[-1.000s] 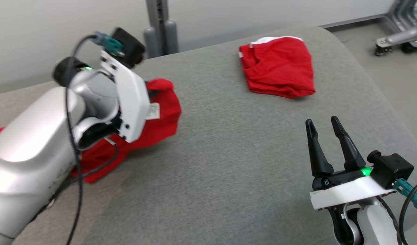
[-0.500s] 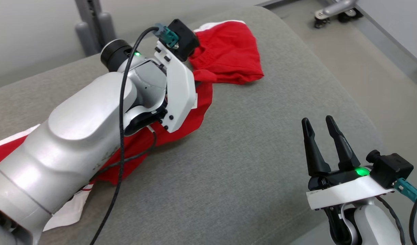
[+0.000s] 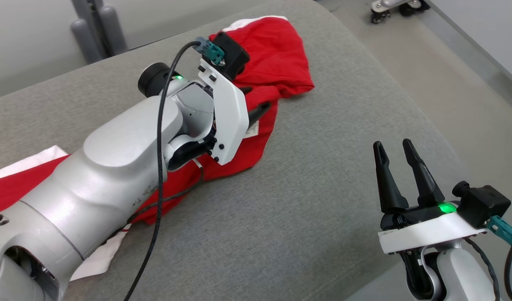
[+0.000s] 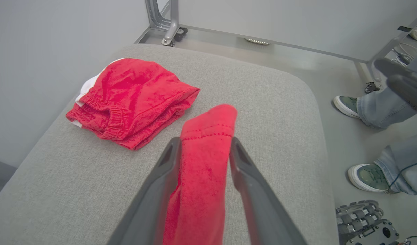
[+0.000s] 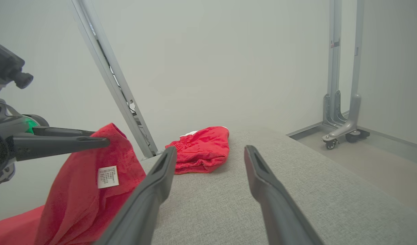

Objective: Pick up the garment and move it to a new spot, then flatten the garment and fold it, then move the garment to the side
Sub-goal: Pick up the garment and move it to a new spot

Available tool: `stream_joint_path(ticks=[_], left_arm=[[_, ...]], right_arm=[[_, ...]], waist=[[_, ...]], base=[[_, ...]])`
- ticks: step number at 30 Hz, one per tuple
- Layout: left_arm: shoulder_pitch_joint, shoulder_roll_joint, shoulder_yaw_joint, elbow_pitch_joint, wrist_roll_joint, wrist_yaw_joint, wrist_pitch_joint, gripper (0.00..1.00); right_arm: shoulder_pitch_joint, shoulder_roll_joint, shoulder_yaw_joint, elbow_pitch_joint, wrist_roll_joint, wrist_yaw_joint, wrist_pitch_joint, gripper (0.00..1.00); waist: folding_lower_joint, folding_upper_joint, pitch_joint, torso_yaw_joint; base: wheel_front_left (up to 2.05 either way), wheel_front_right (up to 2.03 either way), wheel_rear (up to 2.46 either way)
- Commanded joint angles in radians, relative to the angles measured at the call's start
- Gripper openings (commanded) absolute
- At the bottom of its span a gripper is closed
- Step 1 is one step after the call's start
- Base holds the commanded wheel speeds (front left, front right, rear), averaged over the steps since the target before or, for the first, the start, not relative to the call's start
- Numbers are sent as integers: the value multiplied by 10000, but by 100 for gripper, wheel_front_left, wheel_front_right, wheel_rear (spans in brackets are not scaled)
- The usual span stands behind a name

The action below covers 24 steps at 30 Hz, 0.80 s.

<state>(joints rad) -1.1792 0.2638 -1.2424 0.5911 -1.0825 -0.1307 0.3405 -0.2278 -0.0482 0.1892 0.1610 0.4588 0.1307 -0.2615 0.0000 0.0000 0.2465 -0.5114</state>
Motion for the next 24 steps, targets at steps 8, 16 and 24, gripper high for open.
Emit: stream_joint_path(ticks=[8, 16, 24], left_arm=[[-466, 573, -72, -197, -826, 3, -520, 100], [5, 1623, 107, -448, -1177, 3, -1830, 100], [1087, 2816, 563, -1281, -947, 645, -3668, 100]], right_arm=[[-114, -51, -115, 117, -517, 4, -27, 100], [83, -67, -350, 284, -1005, 4, -29, 100], [373, -234, -619, 249, -1182, 4, -29, 100]], waist=[[0, 0, -405, 1417], [0, 0, -833, 2604], [0, 0, -1095, 3581]], base=[[0, 0, 0], [0, 0, 0], [0, 0, 0]])
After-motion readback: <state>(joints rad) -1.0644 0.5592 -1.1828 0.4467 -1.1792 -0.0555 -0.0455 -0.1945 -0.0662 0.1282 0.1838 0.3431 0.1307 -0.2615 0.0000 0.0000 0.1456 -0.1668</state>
